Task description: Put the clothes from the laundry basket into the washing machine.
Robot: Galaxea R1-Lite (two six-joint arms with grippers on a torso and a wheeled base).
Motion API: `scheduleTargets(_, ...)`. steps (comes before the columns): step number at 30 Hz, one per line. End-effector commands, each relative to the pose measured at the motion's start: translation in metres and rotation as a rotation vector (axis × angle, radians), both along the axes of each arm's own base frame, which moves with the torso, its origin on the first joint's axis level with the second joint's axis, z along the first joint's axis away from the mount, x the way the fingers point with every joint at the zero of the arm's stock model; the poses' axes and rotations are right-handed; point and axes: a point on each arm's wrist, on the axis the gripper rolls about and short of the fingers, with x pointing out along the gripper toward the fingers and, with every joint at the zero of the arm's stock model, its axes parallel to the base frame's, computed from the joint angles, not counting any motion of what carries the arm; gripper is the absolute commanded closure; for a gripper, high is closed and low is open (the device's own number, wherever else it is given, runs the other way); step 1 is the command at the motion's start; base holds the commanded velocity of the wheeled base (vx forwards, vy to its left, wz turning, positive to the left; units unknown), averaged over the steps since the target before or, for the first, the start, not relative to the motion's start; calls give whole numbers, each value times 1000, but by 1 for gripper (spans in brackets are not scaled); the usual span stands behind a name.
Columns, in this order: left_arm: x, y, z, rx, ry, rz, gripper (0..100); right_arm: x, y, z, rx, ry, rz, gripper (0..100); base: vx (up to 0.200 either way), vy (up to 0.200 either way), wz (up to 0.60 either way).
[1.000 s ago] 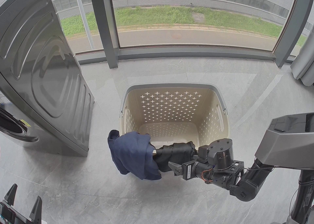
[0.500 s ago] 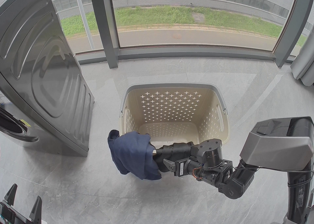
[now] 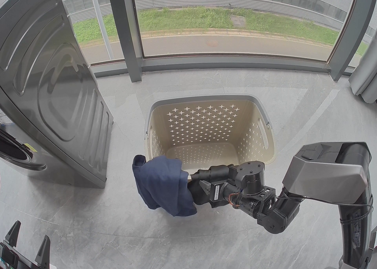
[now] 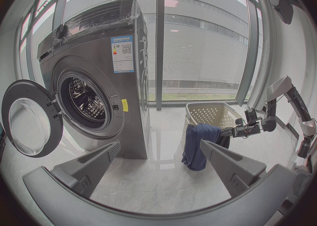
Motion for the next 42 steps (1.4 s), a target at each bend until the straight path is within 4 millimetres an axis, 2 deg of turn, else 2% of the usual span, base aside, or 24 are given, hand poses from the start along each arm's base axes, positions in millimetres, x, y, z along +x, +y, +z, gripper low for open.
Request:
scheduleTargets(1,1,0,-5,-2,6,0,0,-1,0,0,1,1,3,100,0,0,0)
scheduleTargets(7,1,0,-5,-2,7,0,0,-11,-3,2,-9,16,11,100,0,0,0)
scheduleTargets(12,1,0,-5,-3,6,2,0,-30,-5,25,11,3,33,100,0,0,0)
scheduleTargets(17,1,0,-5,-3,6,2,0,-62,-14,65,52,-41,72,100,0,0,0)
scheduleTargets(18,1,0,-5,-3,6,2,0,-62,-14,65,52,-41,72,100,0,0,0)
scheduleTargets(20,1,0,-5,-3,6,2,0,-85,-25,100,94,-101,79,100,0,0,0)
scheduleTargets(22,1,0,-5,-5,6,2,0,-101,-34,119,122,-141,96,100,0,0,0)
scheduleTargets(28,1,0,-5,-5,7,2,0,-135,-68,157,184,-225,100,100,0,0,0)
scheduleTargets(29,1,0,-5,-5,7,2,0,-135,-68,157,184,-225,100,100,0,0,0)
scheduleTargets(31,1,0,-5,-3,7,2,0,-143,-82,169,181,-277,100,100,0,0,0)
scheduleTargets(34,1,0,-5,0,6,3,0,-142,-90,179,182,-321,94,100,0,0,0)
scheduleTargets(38,0,0,-5,4,7,-1,0,-141,-95,184,142,-367,85,100,0,0,0)
scheduleTargets(42,0,0,-5,6,7,-4,0,-143,-97,179,127,-357,89,100,0,0,0)
